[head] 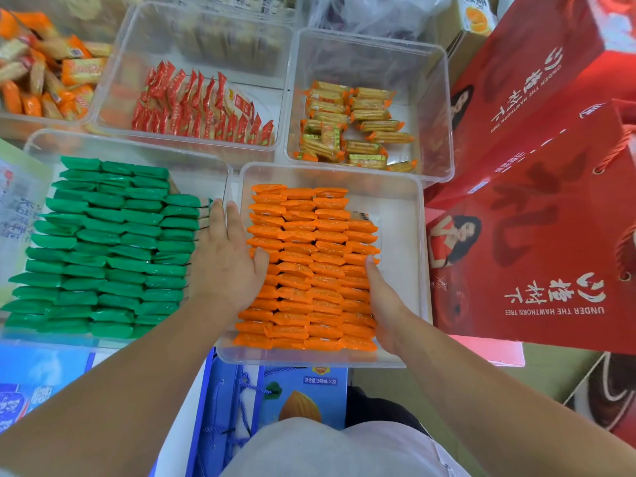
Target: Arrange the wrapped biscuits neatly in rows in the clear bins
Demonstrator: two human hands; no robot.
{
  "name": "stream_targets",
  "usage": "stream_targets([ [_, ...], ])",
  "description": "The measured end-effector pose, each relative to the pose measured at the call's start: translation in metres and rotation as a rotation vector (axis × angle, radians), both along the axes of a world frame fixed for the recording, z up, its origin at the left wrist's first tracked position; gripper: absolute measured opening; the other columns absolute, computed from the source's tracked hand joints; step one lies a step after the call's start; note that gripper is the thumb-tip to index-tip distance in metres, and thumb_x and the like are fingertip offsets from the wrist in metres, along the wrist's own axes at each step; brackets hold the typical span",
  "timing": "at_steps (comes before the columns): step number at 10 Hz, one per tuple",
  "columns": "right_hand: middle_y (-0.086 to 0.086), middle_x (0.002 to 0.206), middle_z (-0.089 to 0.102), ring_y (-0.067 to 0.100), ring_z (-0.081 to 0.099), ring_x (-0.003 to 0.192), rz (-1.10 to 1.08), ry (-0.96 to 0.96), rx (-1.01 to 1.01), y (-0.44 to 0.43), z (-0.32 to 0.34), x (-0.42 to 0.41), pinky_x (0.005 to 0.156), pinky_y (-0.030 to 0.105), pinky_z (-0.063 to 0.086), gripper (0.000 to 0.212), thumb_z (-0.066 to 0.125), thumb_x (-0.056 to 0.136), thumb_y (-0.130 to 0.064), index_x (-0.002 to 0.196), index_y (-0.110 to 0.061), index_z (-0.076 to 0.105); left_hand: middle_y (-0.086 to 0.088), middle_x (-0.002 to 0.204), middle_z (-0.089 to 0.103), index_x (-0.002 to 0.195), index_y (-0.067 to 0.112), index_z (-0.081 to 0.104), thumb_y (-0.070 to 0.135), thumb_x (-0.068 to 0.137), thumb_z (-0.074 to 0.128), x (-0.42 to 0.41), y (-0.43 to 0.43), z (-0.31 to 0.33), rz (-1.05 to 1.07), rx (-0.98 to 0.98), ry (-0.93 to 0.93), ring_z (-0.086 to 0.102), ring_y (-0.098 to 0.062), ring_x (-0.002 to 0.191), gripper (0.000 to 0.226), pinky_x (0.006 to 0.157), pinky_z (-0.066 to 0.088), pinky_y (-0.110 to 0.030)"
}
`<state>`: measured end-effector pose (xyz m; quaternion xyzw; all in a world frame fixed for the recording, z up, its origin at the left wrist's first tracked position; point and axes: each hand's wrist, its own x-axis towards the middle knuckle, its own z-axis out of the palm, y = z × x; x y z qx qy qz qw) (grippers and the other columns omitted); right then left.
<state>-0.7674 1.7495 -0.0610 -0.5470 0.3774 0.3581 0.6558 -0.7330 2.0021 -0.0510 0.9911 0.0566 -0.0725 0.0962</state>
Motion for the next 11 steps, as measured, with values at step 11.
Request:
stream_targets([
  [11,-0.007,0.157,0.038,0.023,0.048,0.132,0.184,-0.380,-0.302,-0.019,0.071,0.021,0.099,0.036,0.033,0.072,0.050,0.093,-0.068,0.155,-0.041,0.025,-0.008,0.170,0.000,0.163,0.027,0.004,0.060,0.100,0.040,-0.011,0.007,0.055,0.096,-0.275,0.015,0.007,-0.032,0.155,0.079,0.123,0.013,-0.052],
])
